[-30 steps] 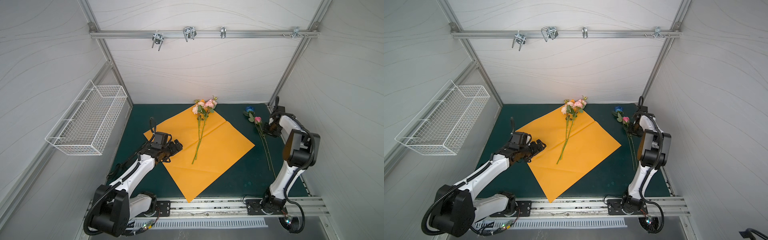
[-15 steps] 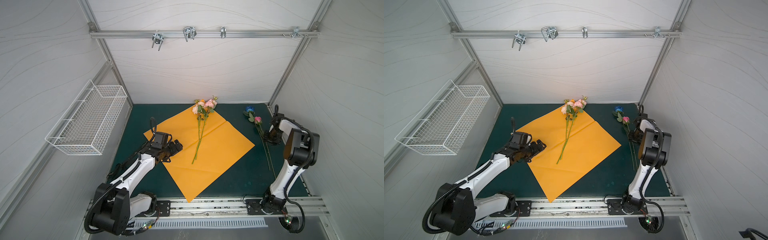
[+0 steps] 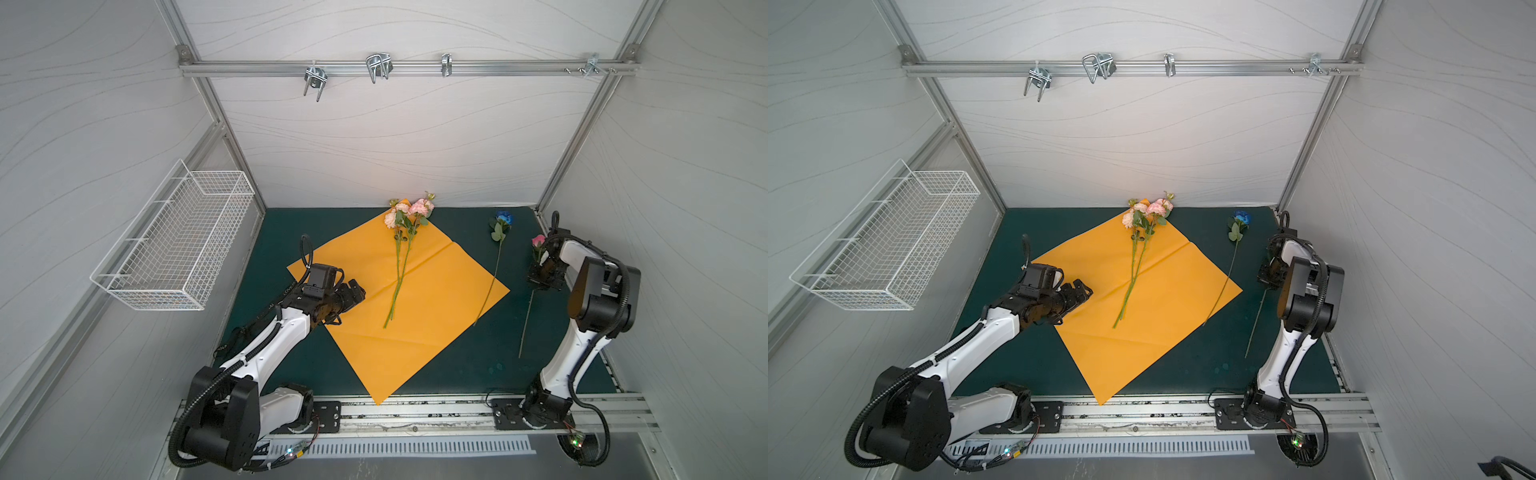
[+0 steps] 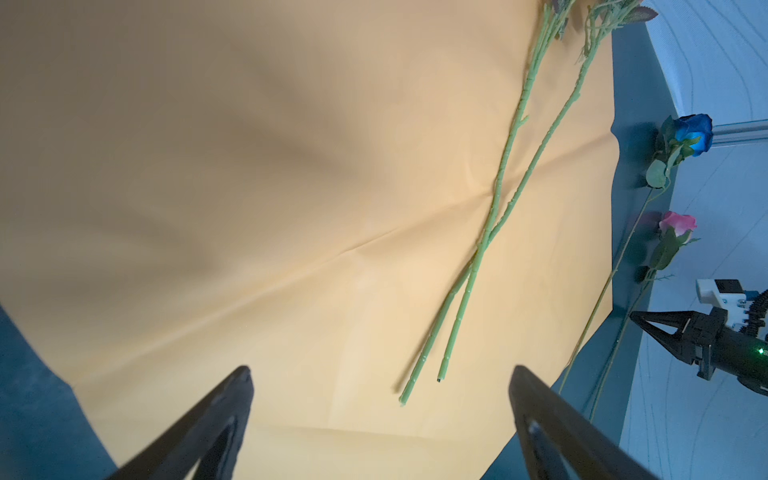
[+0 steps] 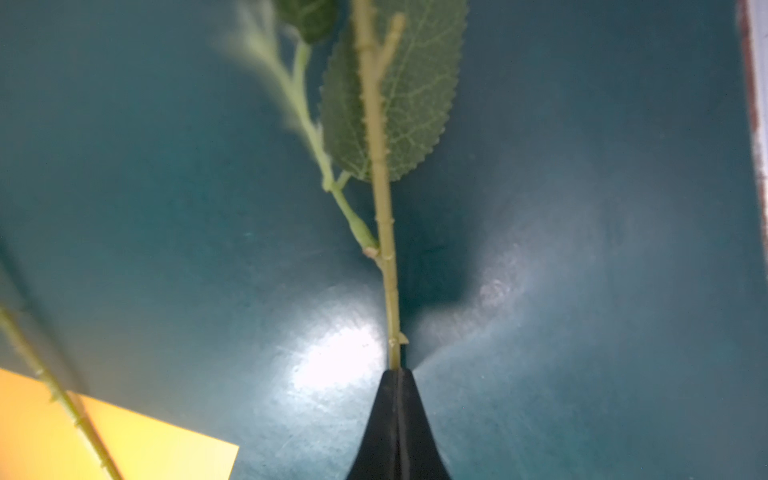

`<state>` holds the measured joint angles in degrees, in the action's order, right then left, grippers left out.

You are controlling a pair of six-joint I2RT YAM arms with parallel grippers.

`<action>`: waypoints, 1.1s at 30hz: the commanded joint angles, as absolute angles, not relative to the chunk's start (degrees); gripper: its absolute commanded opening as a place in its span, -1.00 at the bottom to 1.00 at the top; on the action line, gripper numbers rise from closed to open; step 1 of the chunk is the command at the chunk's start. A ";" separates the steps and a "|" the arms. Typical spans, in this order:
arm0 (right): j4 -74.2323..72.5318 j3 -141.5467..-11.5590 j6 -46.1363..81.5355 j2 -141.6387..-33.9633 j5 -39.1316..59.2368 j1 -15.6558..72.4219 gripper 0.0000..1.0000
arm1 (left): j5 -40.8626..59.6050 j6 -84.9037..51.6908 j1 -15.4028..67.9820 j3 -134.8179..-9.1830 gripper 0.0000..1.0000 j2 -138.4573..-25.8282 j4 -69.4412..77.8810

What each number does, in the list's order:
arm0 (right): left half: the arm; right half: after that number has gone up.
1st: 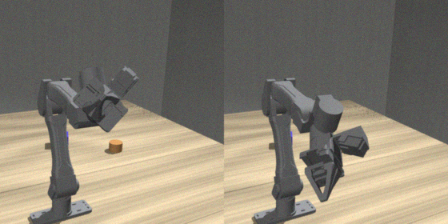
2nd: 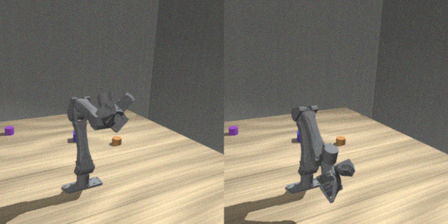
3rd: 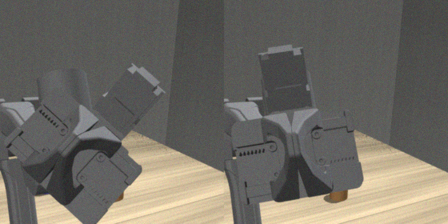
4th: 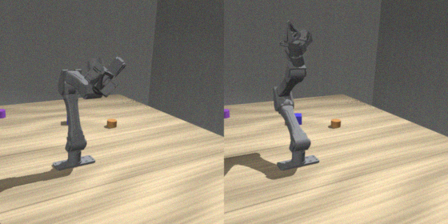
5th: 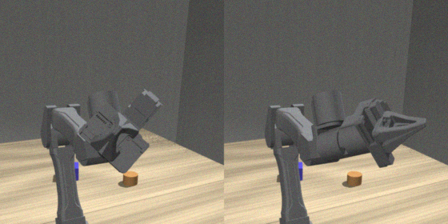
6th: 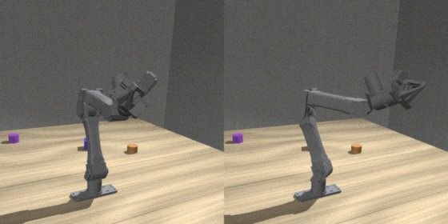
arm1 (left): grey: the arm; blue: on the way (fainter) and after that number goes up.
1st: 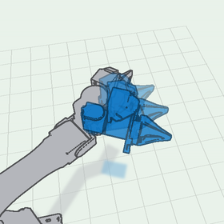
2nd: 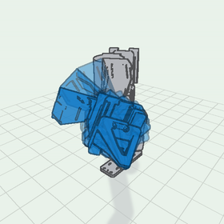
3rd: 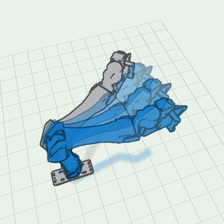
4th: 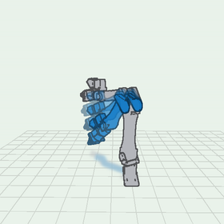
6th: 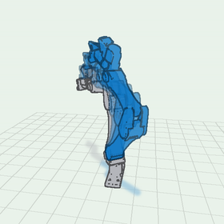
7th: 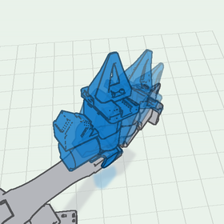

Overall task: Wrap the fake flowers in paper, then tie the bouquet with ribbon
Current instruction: 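Grasp the pink rose stem with the right gripper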

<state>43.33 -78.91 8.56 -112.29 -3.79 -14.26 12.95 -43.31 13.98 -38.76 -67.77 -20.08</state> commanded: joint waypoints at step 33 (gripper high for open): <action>39.25 -76.18 23.88 -95.33 -1.77 -0.52 -0.59 | 12.20 -42.68 13.71 -38.94 0.94 -64.87 -19.55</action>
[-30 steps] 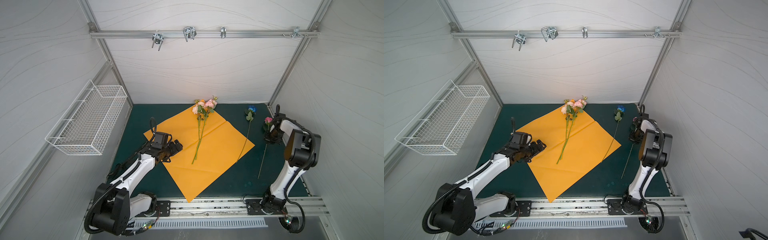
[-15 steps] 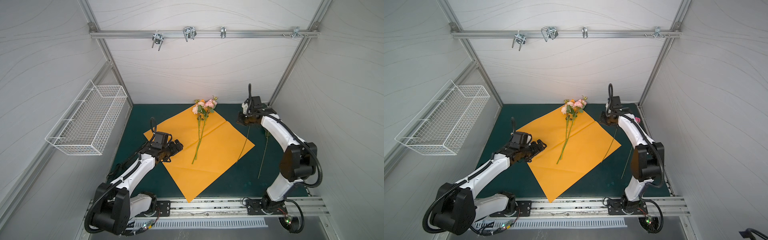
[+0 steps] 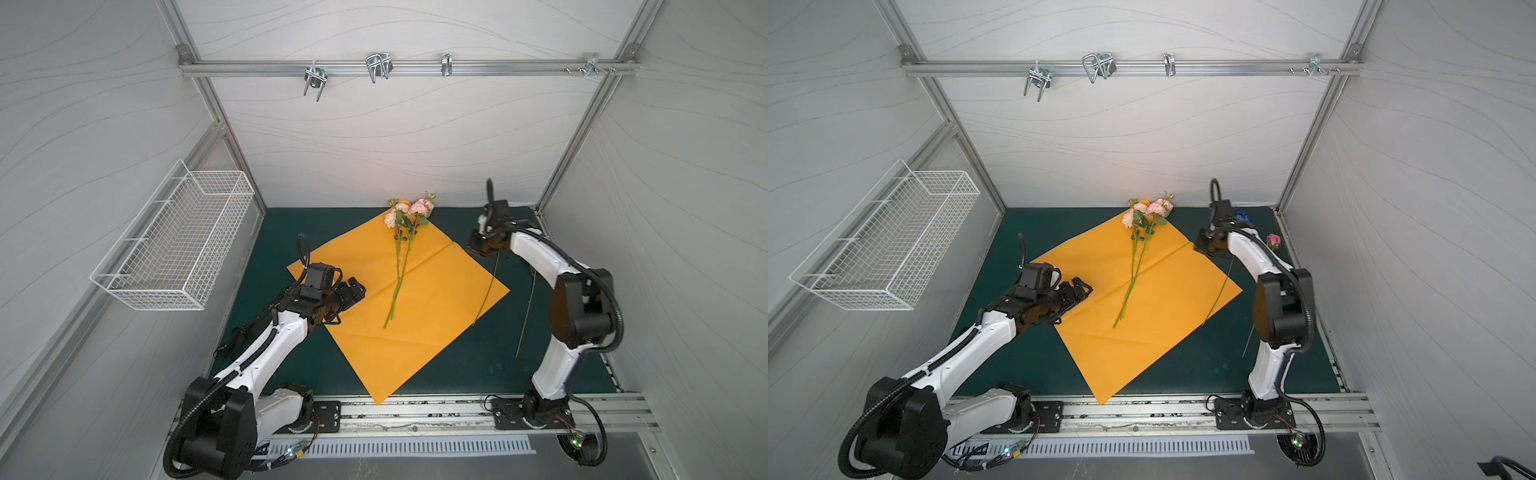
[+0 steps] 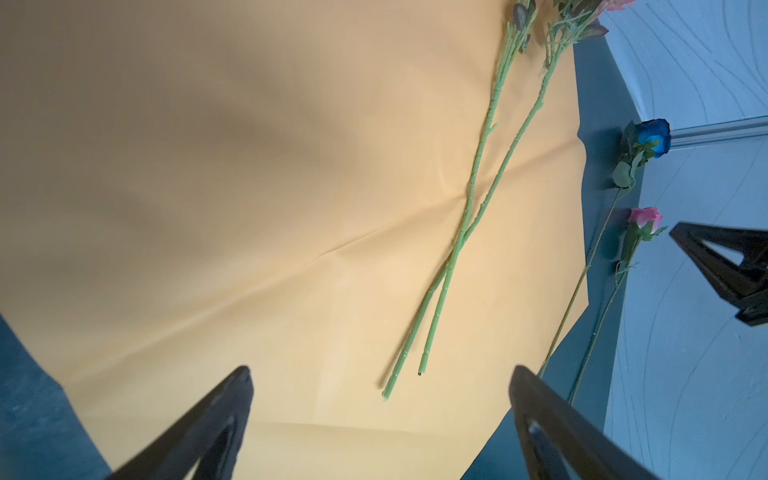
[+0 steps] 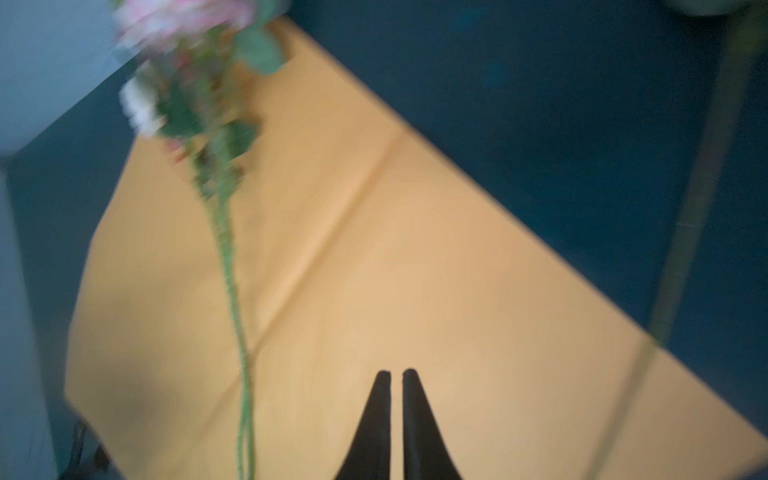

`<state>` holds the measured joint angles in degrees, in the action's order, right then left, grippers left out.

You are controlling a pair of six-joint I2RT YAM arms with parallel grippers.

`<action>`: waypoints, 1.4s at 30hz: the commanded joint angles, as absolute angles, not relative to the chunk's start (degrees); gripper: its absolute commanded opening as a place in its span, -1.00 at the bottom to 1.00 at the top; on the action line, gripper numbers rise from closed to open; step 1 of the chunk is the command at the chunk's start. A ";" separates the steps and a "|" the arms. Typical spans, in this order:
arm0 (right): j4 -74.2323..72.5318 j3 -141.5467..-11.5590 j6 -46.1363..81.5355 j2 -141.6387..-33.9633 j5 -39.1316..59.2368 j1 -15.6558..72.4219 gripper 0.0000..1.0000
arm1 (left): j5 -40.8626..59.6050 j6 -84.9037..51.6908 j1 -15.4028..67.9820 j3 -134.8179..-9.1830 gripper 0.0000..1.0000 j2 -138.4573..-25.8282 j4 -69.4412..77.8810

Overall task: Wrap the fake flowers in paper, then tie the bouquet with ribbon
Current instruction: 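Grasp the pink rose stem with the right gripper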

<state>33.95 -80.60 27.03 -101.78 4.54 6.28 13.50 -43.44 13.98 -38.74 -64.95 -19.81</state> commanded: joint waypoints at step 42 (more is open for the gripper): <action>43.51 -88.21 10.66 -122.45 2.10 -10.89 -1.00 | 13.92 -42.96 13.14 -40.83 0.94 -69.55 -18.47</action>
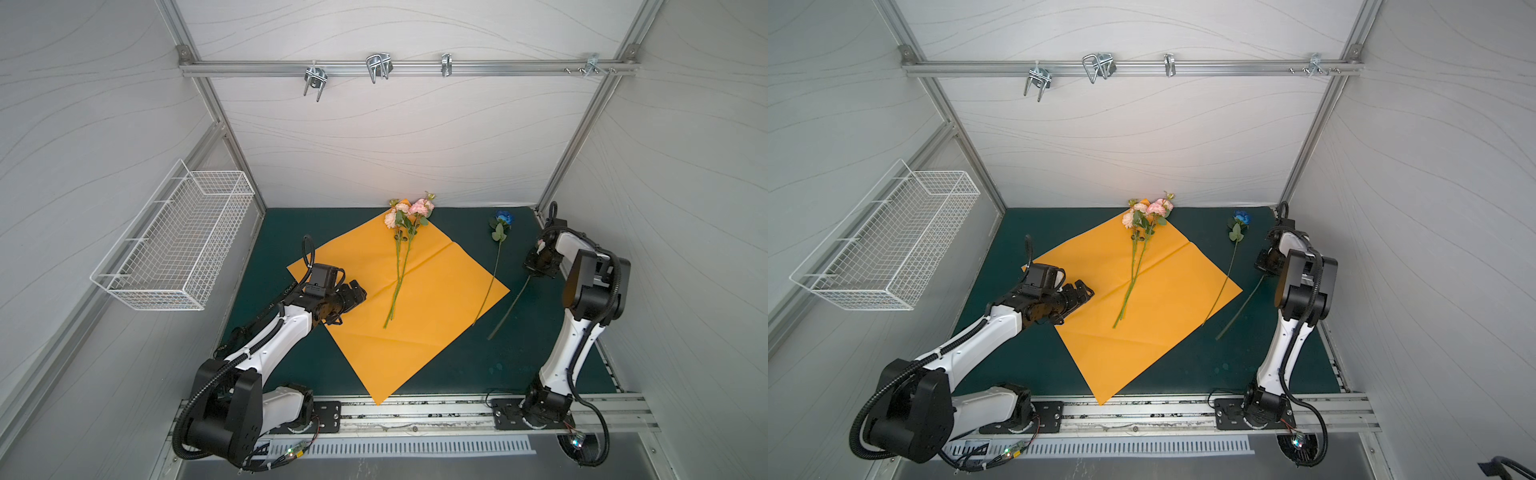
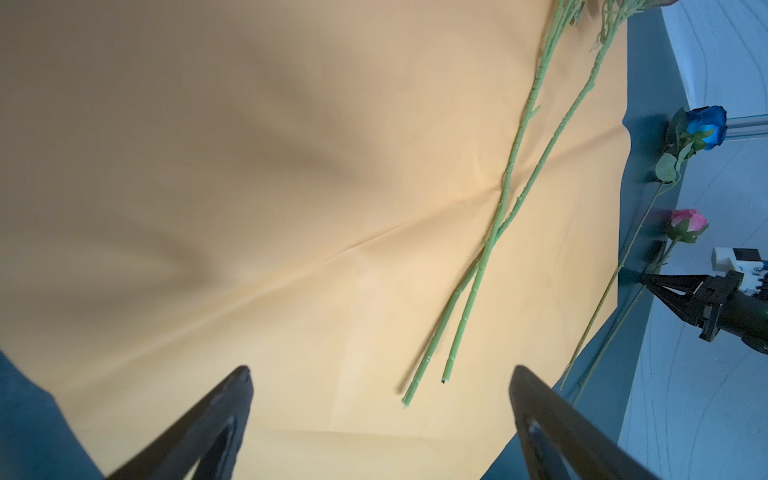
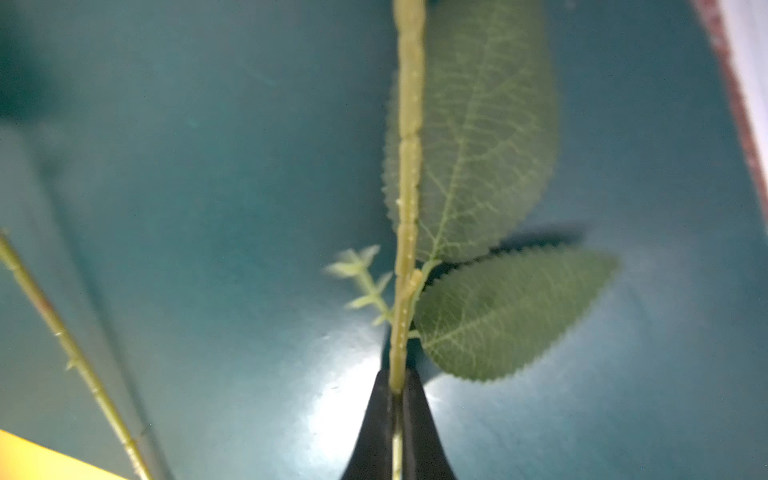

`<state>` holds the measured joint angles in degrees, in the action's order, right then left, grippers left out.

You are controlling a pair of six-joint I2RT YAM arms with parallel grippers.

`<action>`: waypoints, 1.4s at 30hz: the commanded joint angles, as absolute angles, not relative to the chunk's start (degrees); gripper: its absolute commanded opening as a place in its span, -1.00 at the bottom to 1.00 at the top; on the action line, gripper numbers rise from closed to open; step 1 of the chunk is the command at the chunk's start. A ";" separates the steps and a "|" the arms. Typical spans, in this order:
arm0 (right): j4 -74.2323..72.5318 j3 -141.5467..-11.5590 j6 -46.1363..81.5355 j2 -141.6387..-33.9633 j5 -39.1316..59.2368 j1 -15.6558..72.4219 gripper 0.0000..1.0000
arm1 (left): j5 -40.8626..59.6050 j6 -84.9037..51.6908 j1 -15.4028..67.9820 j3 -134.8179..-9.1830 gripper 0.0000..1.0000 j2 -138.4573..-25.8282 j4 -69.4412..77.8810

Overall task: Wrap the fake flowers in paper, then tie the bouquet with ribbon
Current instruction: 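Grasp the pink rose stem with the right gripper, then lift the pink rose and carry it over the bouquet with the right gripper, then lower the pink rose onto the bouquet and open the right gripper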

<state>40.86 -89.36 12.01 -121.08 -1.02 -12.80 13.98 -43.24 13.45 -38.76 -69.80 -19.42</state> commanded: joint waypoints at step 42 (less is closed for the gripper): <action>43.48 -139.86 30.22 -145.78 13.75 30.70 -0.88 | 14.76 -43.50 12.66 -38.94 0.94 -67.76 -17.43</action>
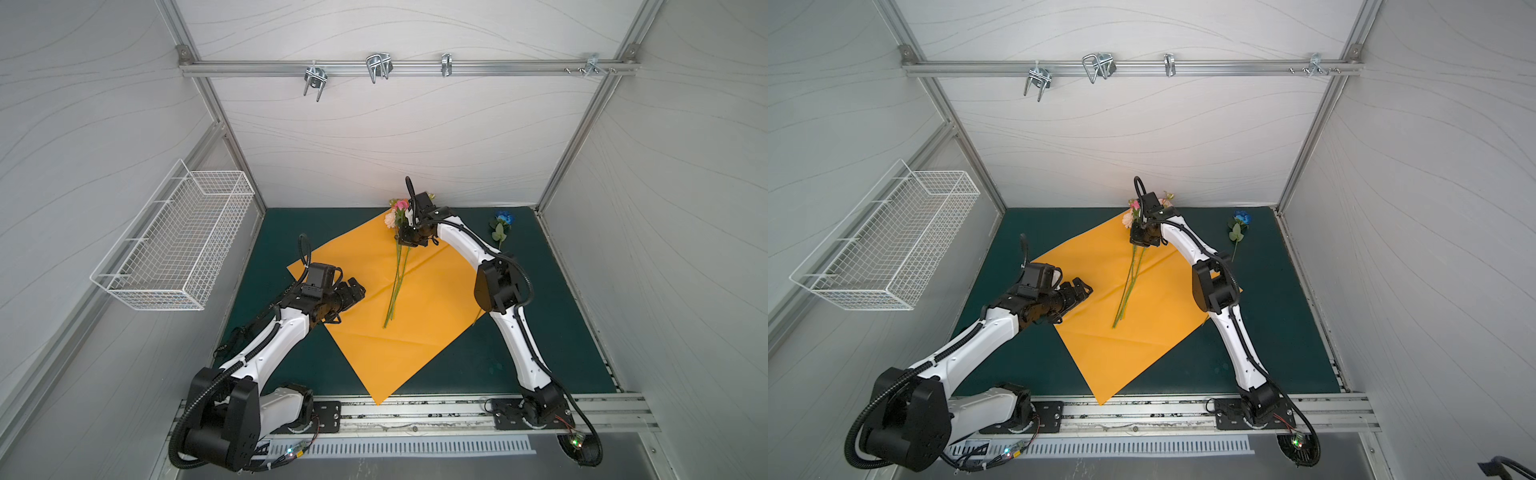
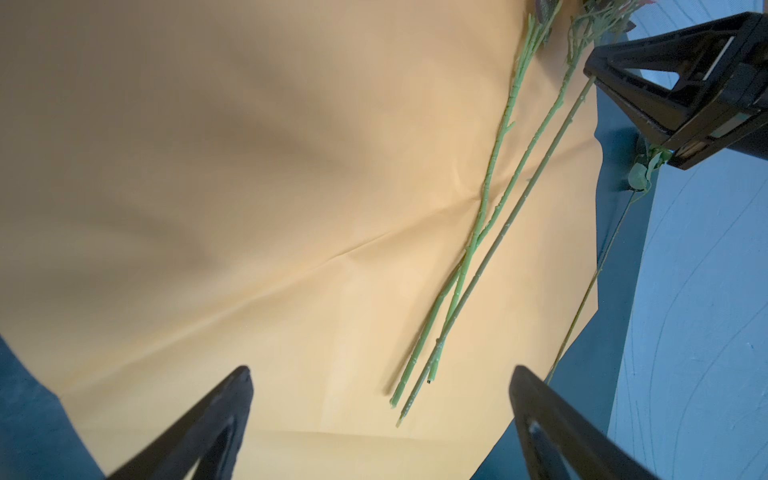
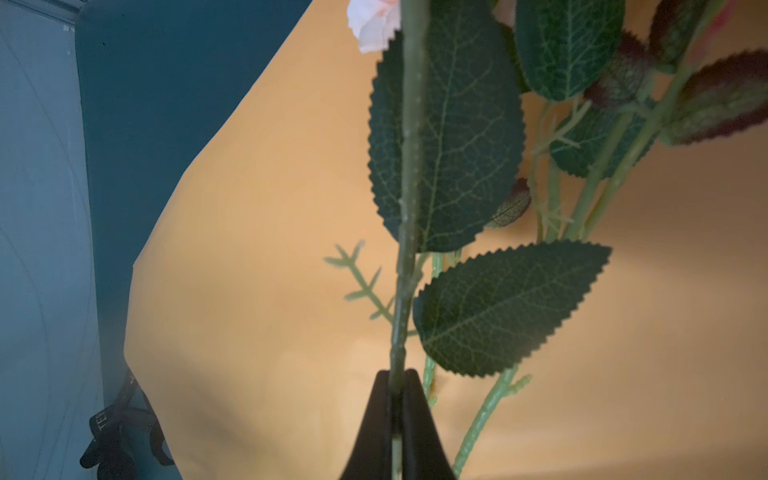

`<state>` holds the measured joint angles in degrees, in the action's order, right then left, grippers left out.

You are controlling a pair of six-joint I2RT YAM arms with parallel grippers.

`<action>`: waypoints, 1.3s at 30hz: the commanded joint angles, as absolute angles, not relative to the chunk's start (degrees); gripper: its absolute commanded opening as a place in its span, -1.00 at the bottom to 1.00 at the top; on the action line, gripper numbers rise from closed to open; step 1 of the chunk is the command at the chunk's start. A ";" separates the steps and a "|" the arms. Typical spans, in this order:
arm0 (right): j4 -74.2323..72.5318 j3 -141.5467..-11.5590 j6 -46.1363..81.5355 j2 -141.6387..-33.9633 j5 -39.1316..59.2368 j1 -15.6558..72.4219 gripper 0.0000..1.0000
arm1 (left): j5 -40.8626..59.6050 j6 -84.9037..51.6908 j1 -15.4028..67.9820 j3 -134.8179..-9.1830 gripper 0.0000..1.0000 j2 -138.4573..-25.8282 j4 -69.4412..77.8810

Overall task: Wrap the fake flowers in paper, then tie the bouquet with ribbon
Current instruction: 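Lower the pink rose onto the bouquet and open the right gripper, then move the right gripper to the blue rose and grasp its stem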

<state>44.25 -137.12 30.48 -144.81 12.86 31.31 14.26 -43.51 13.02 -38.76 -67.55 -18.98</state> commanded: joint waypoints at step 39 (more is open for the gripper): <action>37.83 -88.63 17.70 -114.43 -3.33 2.07 -0.17 | 14.95 -43.53 12.57 -39.81 0.94 -65.39 -19.32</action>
